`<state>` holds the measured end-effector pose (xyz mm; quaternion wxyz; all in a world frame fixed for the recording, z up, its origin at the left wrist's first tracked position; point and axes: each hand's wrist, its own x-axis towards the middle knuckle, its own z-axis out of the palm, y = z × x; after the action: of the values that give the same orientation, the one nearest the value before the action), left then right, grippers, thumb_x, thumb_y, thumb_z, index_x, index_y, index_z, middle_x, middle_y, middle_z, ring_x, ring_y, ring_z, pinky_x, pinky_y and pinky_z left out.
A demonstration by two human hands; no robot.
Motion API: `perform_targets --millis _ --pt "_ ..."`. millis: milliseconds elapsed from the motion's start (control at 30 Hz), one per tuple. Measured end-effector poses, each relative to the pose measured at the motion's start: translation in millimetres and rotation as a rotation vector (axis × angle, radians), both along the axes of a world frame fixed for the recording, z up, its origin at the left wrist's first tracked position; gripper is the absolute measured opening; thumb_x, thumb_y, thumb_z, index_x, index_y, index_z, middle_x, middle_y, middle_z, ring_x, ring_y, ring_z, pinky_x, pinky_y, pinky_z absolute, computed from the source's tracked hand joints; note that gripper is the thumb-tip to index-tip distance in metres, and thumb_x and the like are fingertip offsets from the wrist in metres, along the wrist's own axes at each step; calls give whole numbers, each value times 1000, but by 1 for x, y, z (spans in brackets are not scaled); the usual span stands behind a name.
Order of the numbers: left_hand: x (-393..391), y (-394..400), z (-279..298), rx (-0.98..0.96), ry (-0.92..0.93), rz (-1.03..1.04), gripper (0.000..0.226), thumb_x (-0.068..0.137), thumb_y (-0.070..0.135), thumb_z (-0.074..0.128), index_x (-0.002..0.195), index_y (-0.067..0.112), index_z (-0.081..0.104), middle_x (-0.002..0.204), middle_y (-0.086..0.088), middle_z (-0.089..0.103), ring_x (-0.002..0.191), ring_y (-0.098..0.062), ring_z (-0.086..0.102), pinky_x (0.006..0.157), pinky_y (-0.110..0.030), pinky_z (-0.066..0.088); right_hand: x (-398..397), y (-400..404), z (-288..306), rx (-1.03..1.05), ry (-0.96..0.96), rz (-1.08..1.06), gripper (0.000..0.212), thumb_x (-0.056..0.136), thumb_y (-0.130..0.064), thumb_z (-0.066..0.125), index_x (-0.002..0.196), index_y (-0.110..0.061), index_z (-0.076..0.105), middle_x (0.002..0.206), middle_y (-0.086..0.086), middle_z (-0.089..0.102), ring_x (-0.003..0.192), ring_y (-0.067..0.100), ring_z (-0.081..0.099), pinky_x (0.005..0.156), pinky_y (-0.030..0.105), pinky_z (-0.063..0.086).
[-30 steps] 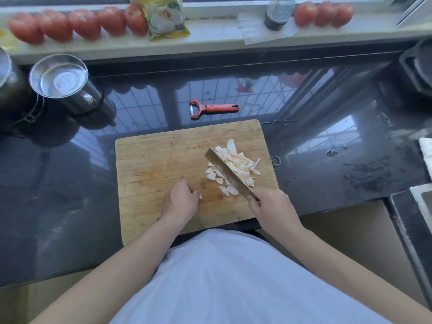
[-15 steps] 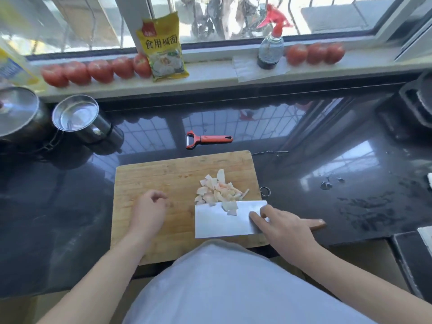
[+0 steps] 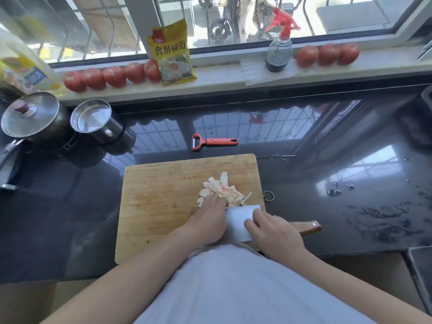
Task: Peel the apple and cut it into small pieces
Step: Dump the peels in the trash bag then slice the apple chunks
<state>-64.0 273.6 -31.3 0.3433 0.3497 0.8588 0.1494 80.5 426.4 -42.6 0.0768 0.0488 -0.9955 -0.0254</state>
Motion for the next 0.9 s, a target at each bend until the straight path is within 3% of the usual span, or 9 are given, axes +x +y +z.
perform_targets --millis 133,267,467,533,600,700,800,900 --pt "-5 -7 -2 129 132 47 33 100 23 57 132 20 58 131 5 50 125 -17 39 102 -27 34 7 7 -2 8 -79 -65 39 53 -1 69 74 -17 41 72 3 40 46 20 34 45 31 19" --pt "-1 -6 -8 60 231 -32 48 96 50 60 137 26 52 131 4 50 123 -20 42 102 -35 39 8 9 2 -21 -117 -85 41 47 -2 70 73 -17 43 72 3 43 46 20 38 45 31 20" --pt "-21 16 -13 -11 316 125 38 104 41 50 137 24 54 135 -2 53 122 -24 43 100 -36 35 11 10 8 -36 -55 -63 38 50 0 62 75 -17 39 70 2 43 46 19 38 44 30 20" --pt "-26 15 -5 33 343 169 31 104 38 51 128 21 60 127 -1 57 116 -23 47 98 -35 38 12 11 8 -32 -56 -69 36 49 1 59 75 -16 40 69 2 43 46 19 38 43 30 22" --pt "-26 8 5 107 322 221 18 104 34 51 106 21 63 108 2 60 102 -20 52 88 -36 45 13 12 5 -35 -80 -106 37 47 1 63 74 -15 44 70 2 46 46 19 40 41 30 25" --pt "-14 -3 18 118 99 133 20 96 39 48 84 28 58 87 9 59 85 -19 55 75 -40 50 13 14 0 -44 -129 -154 46 41 2 70 76 -15 46 73 3 48 47 19 41 41 31 28" --pt "6 -7 9 -8 101 -138 27 95 48 49 116 35 60 109 9 53 107 -15 45 94 -35 42 9 13 5 -42 -130 -136 39 44 1 67 72 -16 46 69 2 45 45 19 39 41 30 23" --pt "6 0 -7 1 103 -4 32 99 37 50 129 30 56 120 1 48 118 -22 40 103 -37 38 6 10 7 -33 -124 -115 35 44 0 65 69 -17 48 68 1 45 44 18 39 42 30 19"
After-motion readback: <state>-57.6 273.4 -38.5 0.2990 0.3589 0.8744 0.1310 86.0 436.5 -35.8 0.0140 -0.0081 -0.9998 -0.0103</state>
